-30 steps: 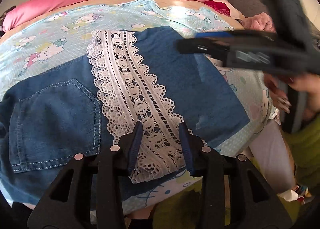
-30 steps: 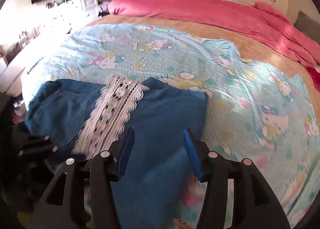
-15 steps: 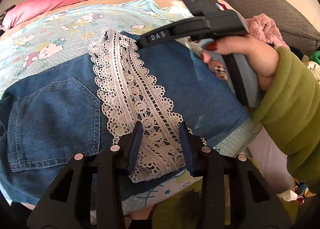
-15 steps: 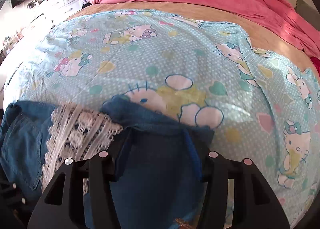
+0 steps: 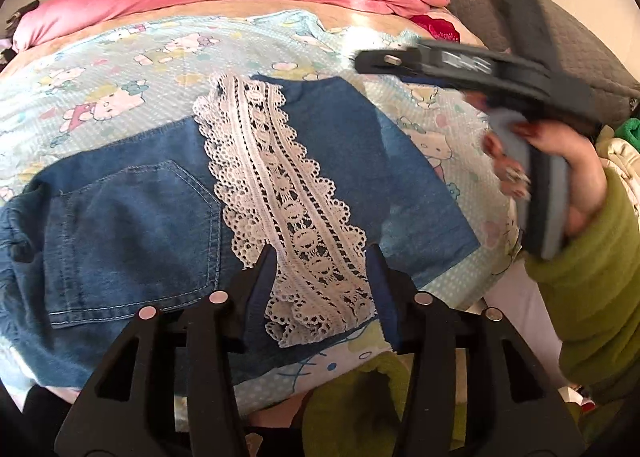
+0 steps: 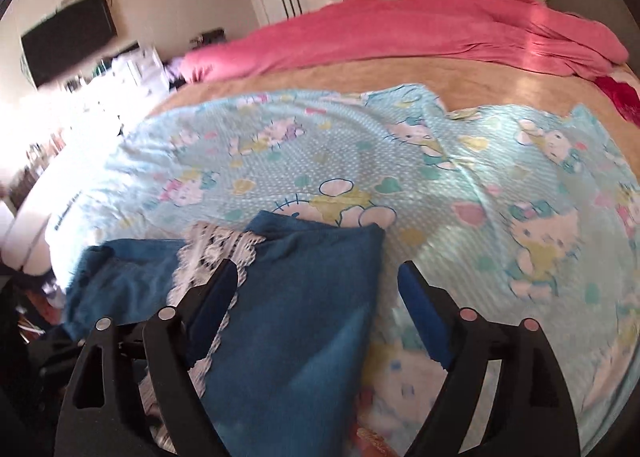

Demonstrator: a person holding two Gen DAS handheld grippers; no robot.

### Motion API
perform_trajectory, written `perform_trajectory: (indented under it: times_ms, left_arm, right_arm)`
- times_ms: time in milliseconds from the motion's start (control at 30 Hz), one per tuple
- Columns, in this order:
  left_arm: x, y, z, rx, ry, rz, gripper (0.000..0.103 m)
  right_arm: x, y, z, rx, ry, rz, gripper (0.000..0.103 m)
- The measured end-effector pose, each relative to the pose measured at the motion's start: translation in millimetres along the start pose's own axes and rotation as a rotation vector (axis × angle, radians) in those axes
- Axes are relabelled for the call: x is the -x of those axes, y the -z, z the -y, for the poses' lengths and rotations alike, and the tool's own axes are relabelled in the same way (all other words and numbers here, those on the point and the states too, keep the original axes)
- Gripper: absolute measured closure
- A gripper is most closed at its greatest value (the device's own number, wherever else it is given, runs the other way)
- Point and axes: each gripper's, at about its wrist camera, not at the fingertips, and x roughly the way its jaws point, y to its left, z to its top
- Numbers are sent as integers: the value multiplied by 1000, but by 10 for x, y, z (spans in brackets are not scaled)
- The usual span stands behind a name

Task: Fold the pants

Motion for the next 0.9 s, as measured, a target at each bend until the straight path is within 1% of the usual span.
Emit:
perform_trajectory:
  times_ms: [33, 67, 100, 133, 167, 200, 233, 300, 433, 500, 700, 900]
  left_arm:
    - [15, -2, 11, -2, -4, 4, 58]
    - [36, -4, 23, -4, -10, 10, 51]
    - [52, -8, 20, -4, -15, 14, 46]
    - [71, -12, 17, -2, -21, 18, 39]
    - [92, -17, 12, 1, -24, 23, 35]
    - [109, -26, 13, 3, -26, 27, 33]
    - [129, -30, 13, 4, -32, 31, 31]
    - [166, -60, 37, 5, -45, 40, 26]
    - [291, -66, 43, 2, -73, 67, 11]
    - [345, -70, 32, 4, -85, 75, 10]
    - [482, -69, -27, 15, -110, 93, 10]
    - [598, -45, -126, 44, -123, 110, 10]
  right_arm:
    - [83, 50, 25, -11, -4, 10, 22]
    - [143, 79, 47, -18, -5, 16, 22]
    - [217, 128, 76, -28, -5, 24, 21]
    - [276, 173, 104, -36, -3, 26, 21]
    - [336, 218, 129, -43, -1, 27, 21]
    - [378, 253, 151, -49, 2, 25, 10]
    - [404, 280, 169, -52, 4, 25, 5]
    - [497, 331, 185, -49, 14, 34, 5]
    - [613, 324, 151, -33, 15, 51, 5]
    - [665, 299, 115, -26, 3, 64, 5]
    - [742, 173, -153, 43, -33, 89, 5]
    - [730, 46, -413, 101, -65, 90, 5]
